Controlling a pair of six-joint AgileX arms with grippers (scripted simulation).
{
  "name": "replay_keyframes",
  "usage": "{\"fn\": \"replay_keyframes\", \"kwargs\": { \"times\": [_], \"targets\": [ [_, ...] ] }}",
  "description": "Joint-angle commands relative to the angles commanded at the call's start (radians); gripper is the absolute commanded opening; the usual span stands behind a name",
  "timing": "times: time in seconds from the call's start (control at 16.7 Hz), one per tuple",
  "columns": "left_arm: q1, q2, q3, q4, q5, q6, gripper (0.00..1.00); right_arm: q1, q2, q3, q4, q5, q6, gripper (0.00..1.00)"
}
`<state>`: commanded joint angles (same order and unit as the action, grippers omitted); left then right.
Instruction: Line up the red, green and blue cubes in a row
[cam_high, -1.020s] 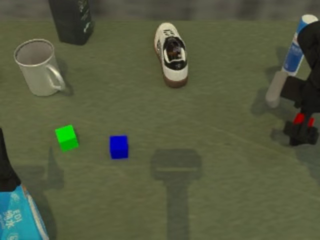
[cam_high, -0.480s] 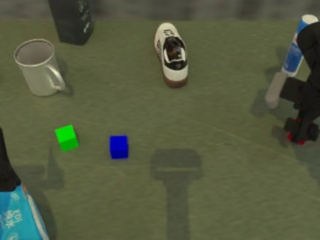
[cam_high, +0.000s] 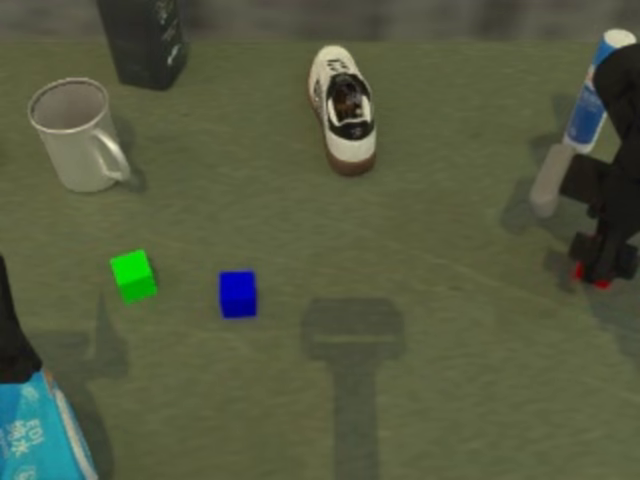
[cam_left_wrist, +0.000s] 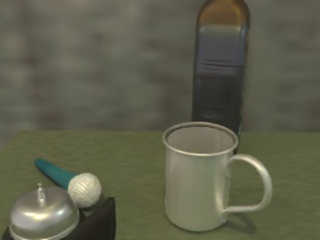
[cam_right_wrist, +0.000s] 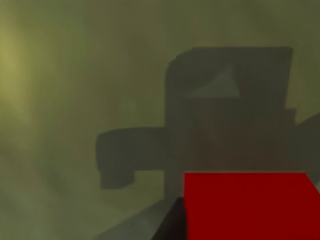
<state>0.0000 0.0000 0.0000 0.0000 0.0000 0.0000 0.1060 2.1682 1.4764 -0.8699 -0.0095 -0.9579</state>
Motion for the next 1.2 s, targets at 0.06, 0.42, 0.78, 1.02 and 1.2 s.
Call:
{"fn": "replay_keyframes", "kwargs": {
  "times": [0.06, 0.42, 0.78, 1.02, 1.2],
  "targets": [
    [0.0, 0.0, 0.0, 0.0, 0.0, 0.0, 1.0, 0.001, -0.004, 0.013, -0.014, 0.0, -0.002, 0.0],
    [0.0, 0.0, 0.0, 0.0, 0.0, 0.0, 1.0, 0.007, -0.077, 0.138, -0.221, -0.001, -0.003, 0.0],
    [0.0, 0.0, 0.0, 0.0, 0.0, 0.0, 1.0, 0.006, -0.084, 0.148, -0.237, -0.001, 0.001, 0.0],
    [0.0, 0.0, 0.0, 0.0, 0.0, 0.0, 1.0, 0.118, -0.039, 0.232, -0.274, 0.0, 0.045, 0.0],
    [0.0, 0.0, 0.0, 0.0, 0.0, 0.0, 1.0, 0.285, 0.021, 0.343, -0.327, 0.001, 0.117, 0.0]
  ]
}}
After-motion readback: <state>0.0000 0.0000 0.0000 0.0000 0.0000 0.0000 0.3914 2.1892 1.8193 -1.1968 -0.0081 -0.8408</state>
